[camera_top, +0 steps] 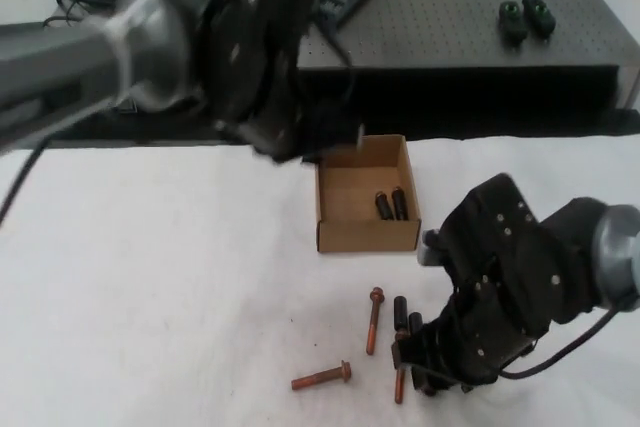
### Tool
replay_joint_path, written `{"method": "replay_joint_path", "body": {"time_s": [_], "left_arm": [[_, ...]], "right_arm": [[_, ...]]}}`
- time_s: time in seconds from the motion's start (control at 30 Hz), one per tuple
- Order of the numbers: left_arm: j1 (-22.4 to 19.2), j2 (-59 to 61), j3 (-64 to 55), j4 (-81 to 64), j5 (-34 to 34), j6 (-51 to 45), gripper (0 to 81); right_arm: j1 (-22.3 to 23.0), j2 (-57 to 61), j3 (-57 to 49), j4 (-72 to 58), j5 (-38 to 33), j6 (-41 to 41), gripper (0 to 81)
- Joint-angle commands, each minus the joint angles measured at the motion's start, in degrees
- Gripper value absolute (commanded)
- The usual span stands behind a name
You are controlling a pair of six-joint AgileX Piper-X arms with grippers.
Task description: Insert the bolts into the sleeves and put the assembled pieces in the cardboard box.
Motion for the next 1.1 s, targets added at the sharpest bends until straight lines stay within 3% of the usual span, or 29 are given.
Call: {"method": "replay_joint_path", "body": {"time_s": [0.0, 0.13, 0.3, 0.47, 0.63, 1.07], "left_arm": [[0.08, -1.29, 0.80, -1.08, 0.57, 0.58, 30.2], [-0.08, -1.73, 3.81, -0.81, 6.02, 1.55, 30.2], [-1.52, -0.56, 5.47, -0.04, 9.05, 2.95, 30.2], [-5.19, 2.37, 5.34, 0.47, 11.02, 5.23, 30.2], [-8.53, 8.28, 2.96, 0.89, 11.42, 7.39, 30.2], [-9.39, 25.78, -18.16, 11.68, 11.19, 10.19, 30.2]], "right_arm": [[0.14, 2.26, -0.66, -0.67, 0.27, 0.40, 33.5], [0.14, 2.91, -0.66, -0.83, 0.27, 0.40, 23.1], [0.14, 2.91, -0.66, -1.53, 0.27, -0.66, 0.4], [-0.14, -0.18, -0.66, -0.54, 0.27, -2.35, 0.5], [-2.38, -10.72, -0.55, 5.70, 1.62, -4.89, 0.5], [-12.15, -36.17, -0.55, 18.58, 4.55, -9.22, 0.5]]}}
